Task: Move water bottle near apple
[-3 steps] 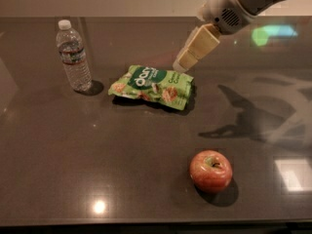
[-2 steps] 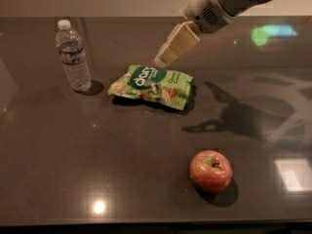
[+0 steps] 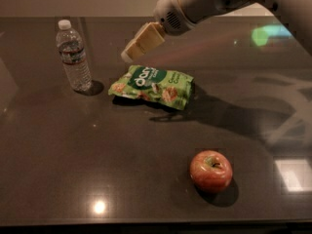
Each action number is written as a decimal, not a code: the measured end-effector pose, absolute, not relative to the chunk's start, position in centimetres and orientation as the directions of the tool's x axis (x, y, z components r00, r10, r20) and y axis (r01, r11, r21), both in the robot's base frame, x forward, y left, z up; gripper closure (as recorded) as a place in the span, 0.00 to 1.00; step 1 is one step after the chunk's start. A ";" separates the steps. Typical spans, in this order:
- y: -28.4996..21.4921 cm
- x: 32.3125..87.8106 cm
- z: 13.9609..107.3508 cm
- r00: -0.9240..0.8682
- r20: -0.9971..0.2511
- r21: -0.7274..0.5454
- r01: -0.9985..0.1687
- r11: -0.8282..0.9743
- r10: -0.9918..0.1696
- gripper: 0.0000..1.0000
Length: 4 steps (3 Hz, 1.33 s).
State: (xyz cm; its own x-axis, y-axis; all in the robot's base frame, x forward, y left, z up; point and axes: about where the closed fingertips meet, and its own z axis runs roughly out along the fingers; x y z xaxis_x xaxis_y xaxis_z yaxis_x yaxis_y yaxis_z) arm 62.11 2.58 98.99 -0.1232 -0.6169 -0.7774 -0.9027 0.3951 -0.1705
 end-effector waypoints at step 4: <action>15.9 64.8 97.4 -0.087 -0.875 -0.102 -0.929 0.357 -0.477 0.00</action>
Offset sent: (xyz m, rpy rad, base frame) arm 0.0388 0.0952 -0.0194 0.1746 -0.0077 -0.0157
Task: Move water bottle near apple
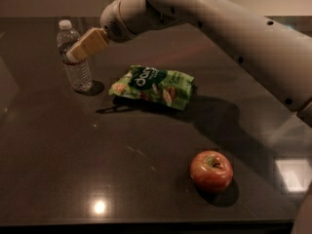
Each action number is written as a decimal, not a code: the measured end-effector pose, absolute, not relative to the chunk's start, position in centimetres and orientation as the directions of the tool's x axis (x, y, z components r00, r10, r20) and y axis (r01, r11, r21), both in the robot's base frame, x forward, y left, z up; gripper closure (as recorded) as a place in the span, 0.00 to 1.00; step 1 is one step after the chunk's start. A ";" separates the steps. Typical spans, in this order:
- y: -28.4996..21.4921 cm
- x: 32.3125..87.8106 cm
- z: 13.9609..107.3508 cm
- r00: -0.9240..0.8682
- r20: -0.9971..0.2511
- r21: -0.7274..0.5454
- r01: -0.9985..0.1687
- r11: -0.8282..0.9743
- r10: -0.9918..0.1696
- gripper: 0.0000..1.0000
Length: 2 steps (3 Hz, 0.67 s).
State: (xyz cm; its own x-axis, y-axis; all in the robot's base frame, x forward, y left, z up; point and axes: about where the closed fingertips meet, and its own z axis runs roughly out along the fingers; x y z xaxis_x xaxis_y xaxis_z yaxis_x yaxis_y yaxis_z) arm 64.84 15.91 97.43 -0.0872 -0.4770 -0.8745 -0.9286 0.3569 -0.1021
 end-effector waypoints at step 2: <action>20.2 65.7 95.6 -0.078 -0.874 -0.086 -0.946 0.311 -0.480 0.00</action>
Offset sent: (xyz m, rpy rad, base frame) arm 0.0146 0.0572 -0.0311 -0.0037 0.0329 0.0640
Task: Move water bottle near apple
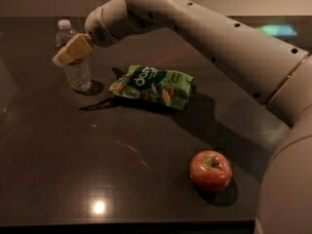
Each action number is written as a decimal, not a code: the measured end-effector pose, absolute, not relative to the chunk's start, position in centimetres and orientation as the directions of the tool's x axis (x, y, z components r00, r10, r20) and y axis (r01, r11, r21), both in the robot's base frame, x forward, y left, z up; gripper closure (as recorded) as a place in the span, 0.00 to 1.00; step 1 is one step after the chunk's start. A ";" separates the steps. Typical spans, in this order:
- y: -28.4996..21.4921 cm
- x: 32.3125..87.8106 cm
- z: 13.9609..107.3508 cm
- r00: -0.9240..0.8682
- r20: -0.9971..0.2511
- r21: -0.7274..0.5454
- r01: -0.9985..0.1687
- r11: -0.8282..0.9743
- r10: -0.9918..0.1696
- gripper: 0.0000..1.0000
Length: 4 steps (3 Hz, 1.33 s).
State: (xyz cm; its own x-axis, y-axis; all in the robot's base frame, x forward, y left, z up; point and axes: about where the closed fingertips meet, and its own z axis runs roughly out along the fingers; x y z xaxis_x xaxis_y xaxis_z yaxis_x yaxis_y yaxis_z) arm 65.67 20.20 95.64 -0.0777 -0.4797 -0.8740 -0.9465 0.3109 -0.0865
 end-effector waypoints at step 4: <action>21.9 65.4 95.5 -0.083 -0.886 -0.049 -0.961 0.271 -0.456 0.64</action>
Offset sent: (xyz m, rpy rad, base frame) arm 0.0056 0.0239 -0.0094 -0.0066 0.0254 0.0336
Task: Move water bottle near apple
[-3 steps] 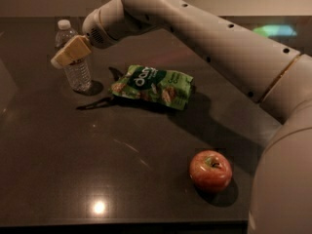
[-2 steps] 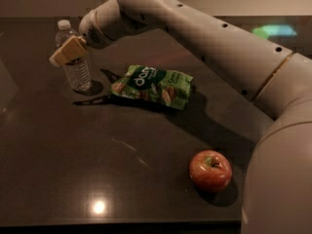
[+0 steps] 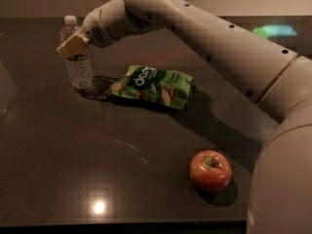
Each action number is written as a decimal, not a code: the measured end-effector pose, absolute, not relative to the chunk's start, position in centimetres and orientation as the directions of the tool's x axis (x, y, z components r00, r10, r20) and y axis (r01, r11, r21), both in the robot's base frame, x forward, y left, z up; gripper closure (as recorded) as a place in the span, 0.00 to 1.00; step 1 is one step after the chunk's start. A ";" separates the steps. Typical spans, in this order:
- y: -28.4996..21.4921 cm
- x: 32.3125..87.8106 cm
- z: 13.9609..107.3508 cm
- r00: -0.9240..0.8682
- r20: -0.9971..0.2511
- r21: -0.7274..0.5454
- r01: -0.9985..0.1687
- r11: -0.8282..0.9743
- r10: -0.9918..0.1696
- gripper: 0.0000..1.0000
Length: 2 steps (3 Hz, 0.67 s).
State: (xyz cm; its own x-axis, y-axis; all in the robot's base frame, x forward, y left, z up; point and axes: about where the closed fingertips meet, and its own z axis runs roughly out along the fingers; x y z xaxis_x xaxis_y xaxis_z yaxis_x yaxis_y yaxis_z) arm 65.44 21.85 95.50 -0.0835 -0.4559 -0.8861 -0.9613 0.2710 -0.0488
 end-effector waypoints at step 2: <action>17.2 60.4 98.1 -0.068 -0.882 -0.038 -0.976 0.213 -0.466 1.00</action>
Offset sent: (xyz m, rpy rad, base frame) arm -0.0877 -0.0924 0.0392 -0.0257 0.0351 0.0927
